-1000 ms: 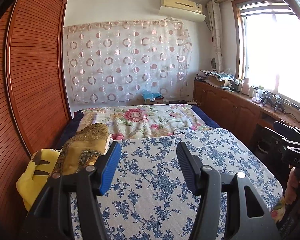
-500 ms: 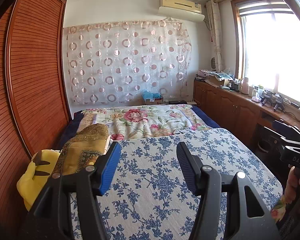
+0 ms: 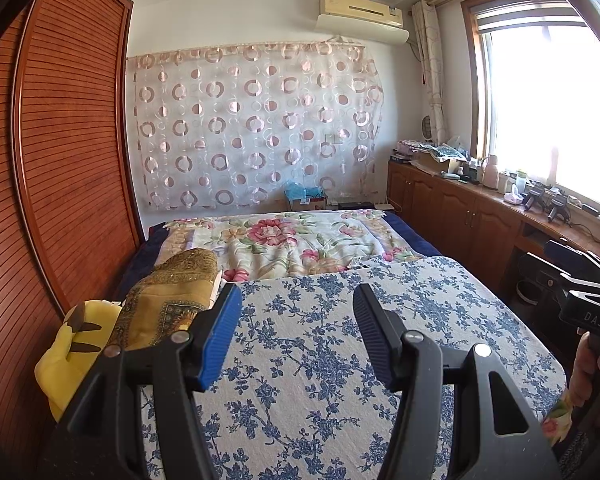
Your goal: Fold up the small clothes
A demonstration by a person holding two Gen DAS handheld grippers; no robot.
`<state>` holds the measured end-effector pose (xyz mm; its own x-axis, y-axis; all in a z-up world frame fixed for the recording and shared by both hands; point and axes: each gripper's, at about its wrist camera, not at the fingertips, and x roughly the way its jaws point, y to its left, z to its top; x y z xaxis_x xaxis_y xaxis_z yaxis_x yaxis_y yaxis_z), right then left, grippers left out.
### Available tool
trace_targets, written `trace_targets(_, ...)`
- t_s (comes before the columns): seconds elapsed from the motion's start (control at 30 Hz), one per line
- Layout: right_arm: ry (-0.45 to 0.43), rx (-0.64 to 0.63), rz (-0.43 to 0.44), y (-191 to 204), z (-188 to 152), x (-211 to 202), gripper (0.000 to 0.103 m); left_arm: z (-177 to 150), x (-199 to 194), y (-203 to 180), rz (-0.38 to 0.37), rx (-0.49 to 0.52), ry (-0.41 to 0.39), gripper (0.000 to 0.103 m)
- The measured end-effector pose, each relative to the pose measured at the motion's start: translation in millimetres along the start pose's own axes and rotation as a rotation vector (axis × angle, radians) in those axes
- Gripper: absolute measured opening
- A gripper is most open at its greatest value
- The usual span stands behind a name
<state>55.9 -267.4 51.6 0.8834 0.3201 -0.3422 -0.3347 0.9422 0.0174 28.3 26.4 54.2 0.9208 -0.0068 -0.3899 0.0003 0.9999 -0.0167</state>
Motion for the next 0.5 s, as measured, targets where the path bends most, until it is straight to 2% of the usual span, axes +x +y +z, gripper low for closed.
trace_targets(0.5, -0.002, 0.002, -0.001, -1.2, 0.3, -1.7, 0.088, 4.3, -4.2, 0.8, 0.005, 0.000, -0.003, 0.058)
